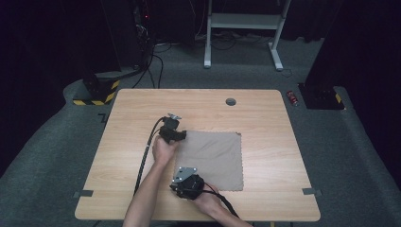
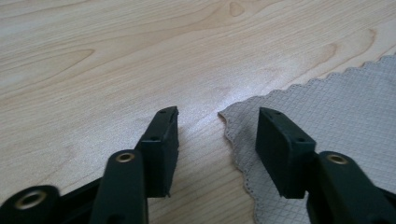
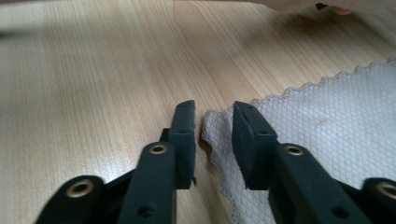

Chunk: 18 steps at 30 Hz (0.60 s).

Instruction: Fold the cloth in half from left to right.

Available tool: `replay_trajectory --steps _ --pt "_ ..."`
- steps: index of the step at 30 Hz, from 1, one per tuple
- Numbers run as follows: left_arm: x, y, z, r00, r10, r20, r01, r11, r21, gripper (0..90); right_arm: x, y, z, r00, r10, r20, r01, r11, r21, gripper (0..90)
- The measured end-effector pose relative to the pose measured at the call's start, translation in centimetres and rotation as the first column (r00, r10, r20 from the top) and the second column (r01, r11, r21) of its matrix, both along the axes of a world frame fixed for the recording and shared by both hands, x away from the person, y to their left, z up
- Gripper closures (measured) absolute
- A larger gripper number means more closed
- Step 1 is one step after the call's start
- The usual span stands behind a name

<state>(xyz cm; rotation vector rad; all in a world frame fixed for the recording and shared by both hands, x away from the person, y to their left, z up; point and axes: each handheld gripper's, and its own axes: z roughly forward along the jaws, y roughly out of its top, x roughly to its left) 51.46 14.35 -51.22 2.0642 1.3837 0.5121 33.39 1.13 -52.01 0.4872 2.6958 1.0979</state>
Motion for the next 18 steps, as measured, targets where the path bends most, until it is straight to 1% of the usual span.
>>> replay_trajectory --steps 4,6,8,11,14,16,18 --pt "0.08 -0.40 0.18 0.9995 -0.029 -0.008 0.030 0.9995 0.009 61.5 -0.25 0.19 0.08 0.9997 0.009 0.021 -0.008 1.000 -0.017 80.1" --pt "0.06 -0.49 0.19 0.9992 -0.040 -0.009 0.040 0.9992 0.003 65.5 -0.36 0.28 0.08 0.9992 0.003 0.040 -0.002 1.000 -0.026 83.8" --pt "0.04 -0.56 0.20 0.9987 -0.050 -0.007 0.050 0.9987 0.004 69.1 -0.36 0.28 0.07 0.9990 -0.001 0.045 0.002 1.000 -0.029 86.0" --pt "0.00 -0.74 0.15 0.9985 -0.055 -0.003 0.055 0.9985 -0.004 75.8 -0.30 0.26 0.08 0.9990 -0.003 0.045 0.004 1.000 -0.030 86.8" --pt "-0.03 -0.93 0.15 0.9975 -0.071 -0.001 0.071 0.9975 -0.001 83.5 -0.05 0.15 0.07 0.9997 -0.002 0.024 0.003 1.000 -0.017 88.4" --pt "-0.01 -0.98 0.18 0.9960 -0.089 -0.002 0.089 0.9960 0.004 87.4 -0.03 0.14 0.07 0.9997 -0.008 0.025 0.008 1.000 -0.016 88.8" --pt "0.01 -1.08 0.21 0.9958 -0.092 -0.005 0.092 0.9958 0.008 88.7 -0.04 0.15 0.07 0.9995 -0.006 0.032 0.007 1.000 -0.019 88.9"
